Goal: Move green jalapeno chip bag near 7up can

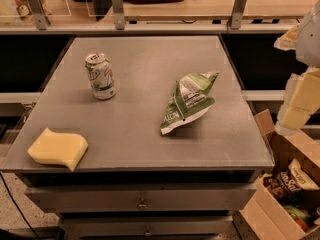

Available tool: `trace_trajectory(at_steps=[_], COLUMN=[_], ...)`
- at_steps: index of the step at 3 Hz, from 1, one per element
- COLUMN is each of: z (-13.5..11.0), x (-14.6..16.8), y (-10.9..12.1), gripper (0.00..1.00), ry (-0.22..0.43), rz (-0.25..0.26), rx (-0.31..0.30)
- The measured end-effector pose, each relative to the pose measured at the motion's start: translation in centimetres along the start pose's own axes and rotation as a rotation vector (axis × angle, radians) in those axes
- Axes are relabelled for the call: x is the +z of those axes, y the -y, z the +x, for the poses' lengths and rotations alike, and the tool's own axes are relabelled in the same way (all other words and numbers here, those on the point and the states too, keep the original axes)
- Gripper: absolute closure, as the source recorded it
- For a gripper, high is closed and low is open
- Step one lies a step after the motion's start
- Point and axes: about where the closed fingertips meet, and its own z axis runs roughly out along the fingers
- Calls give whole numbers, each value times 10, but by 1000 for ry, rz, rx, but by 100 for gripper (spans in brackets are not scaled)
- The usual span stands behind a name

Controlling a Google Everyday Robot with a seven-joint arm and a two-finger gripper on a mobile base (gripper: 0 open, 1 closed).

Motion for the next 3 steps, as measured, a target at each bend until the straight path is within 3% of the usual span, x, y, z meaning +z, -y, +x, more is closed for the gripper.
trace_trajectory(at_steps=[1, 2, 3], z=[-1, -11, -34], x=[0, 8, 37], y=[0, -2, -7], gripper=[0, 0, 0], ry=[1, -15, -5], rz=[2, 45, 87], rx=[-1, -43, -116])
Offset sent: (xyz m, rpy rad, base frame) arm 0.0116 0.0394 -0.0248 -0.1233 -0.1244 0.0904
